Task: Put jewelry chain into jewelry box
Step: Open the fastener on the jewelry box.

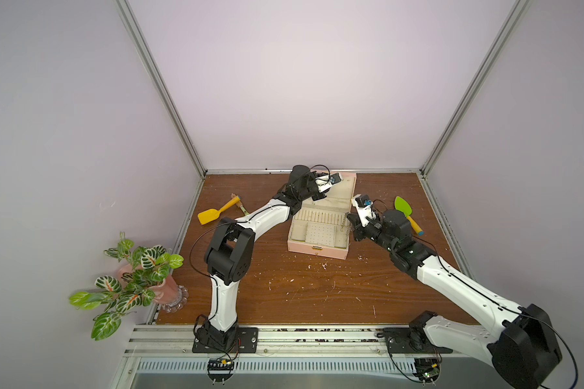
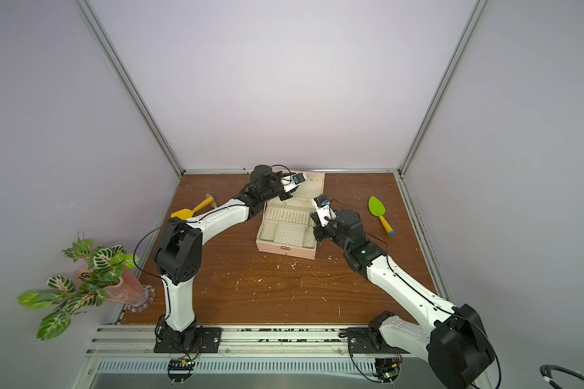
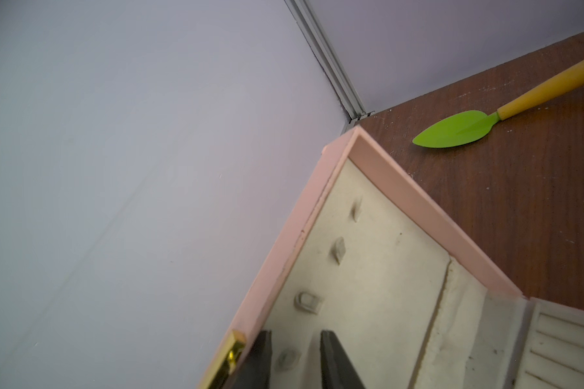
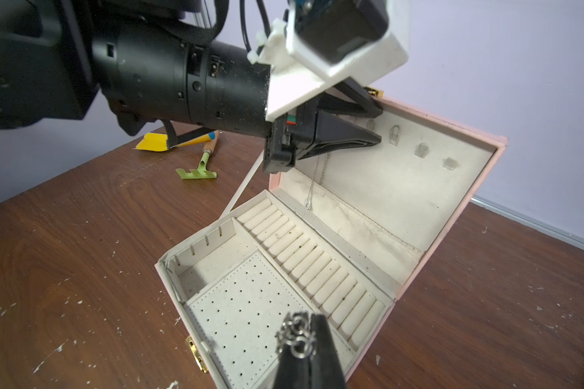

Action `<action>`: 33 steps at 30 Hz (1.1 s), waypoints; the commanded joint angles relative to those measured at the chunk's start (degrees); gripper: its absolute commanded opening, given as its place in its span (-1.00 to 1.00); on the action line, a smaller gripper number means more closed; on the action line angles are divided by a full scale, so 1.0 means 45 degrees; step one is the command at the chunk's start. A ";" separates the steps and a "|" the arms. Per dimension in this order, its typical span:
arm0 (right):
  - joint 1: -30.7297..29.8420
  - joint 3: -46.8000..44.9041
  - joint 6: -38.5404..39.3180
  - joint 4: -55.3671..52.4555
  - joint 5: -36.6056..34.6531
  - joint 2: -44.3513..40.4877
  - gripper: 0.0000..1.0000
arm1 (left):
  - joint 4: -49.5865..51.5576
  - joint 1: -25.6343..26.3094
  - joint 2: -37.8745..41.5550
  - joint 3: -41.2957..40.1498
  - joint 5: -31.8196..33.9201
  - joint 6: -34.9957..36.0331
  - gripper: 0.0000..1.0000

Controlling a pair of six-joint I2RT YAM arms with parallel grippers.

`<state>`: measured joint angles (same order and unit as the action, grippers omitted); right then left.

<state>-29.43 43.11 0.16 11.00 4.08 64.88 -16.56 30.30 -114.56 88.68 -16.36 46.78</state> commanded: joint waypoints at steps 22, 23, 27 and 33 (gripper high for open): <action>0.0088 0.0419 0.0007 0.0177 -0.0028 0.0127 -1.00 | -0.0563 0.0082 0.0368 -0.1764 0.0804 0.2029 -0.98; 0.0091 0.0419 0.0006 0.0177 -0.0027 0.0124 -1.00 | -0.0591 0.0070 0.0379 -0.1869 0.0848 0.2057 -0.98; 0.0077 0.0448 -0.0015 0.0165 -0.0004 0.0130 -1.00 | -0.0624 0.0120 0.0289 -0.2076 0.0969 0.2230 -0.98; 0.0085 0.0439 -0.0006 0.0152 -0.0066 0.0132 -1.00 | -0.0784 0.0357 0.0061 -0.2489 0.1514 0.2993 -0.98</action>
<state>-29.21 43.11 0.21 10.57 4.03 65.60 -26.81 31.53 -112.55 80.51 -12.71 58.35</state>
